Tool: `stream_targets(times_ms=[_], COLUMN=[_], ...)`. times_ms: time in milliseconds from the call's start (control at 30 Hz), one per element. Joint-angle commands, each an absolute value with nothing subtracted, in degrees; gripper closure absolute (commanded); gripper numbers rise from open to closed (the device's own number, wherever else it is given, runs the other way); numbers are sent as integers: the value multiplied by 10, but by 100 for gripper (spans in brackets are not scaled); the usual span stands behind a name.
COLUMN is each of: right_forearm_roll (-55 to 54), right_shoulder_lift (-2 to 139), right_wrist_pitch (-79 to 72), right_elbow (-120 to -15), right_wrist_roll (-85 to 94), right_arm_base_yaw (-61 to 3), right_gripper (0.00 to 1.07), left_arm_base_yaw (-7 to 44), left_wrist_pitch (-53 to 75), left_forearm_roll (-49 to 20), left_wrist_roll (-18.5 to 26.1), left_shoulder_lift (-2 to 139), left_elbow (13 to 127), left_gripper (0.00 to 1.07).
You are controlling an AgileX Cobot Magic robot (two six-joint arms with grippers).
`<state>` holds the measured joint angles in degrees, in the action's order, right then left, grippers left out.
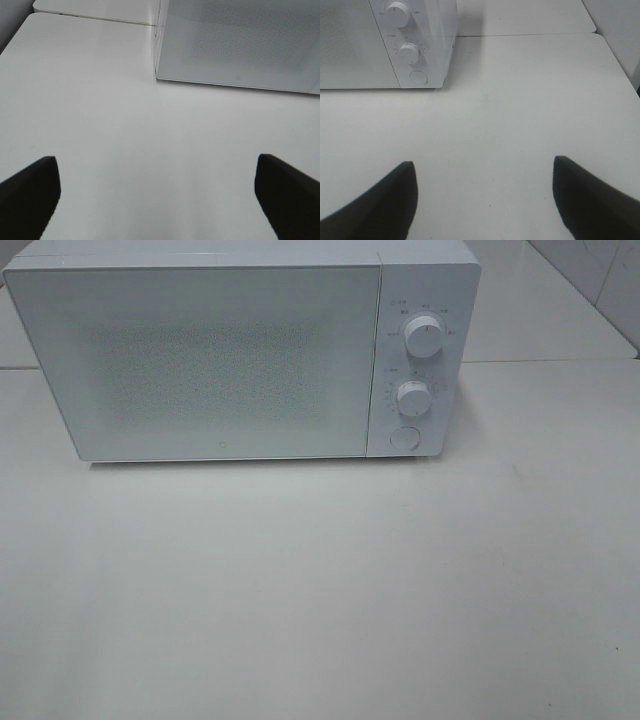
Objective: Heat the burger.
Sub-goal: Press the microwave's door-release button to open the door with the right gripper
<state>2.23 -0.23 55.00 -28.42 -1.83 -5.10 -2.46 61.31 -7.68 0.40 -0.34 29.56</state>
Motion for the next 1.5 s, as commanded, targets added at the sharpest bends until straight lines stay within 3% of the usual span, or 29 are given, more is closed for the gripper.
stream_targets(times_ms=[33,1100,1500], right_forearm_roll=[28,28,28], right_shoulder_lift=[-17,-16,87], right_wrist_pitch=[549,543,387], right_elbow=[-283,-288,-292], right_wrist_roll=[-26,-24,-24], right_arm_base_yaw=[-48,-49,-49], right_gripper=[35,36,36], left_arm_base_yaw=[-26,-26,-26], left_wrist_pitch=[613,613,613], left_forearm_roll=[-82,-81,-81], left_wrist_roll=[0,0,0], left_shoulder_lift=[-13,-13,-13], left_elbow=[296,296,296], left_gripper=[9,9,9])
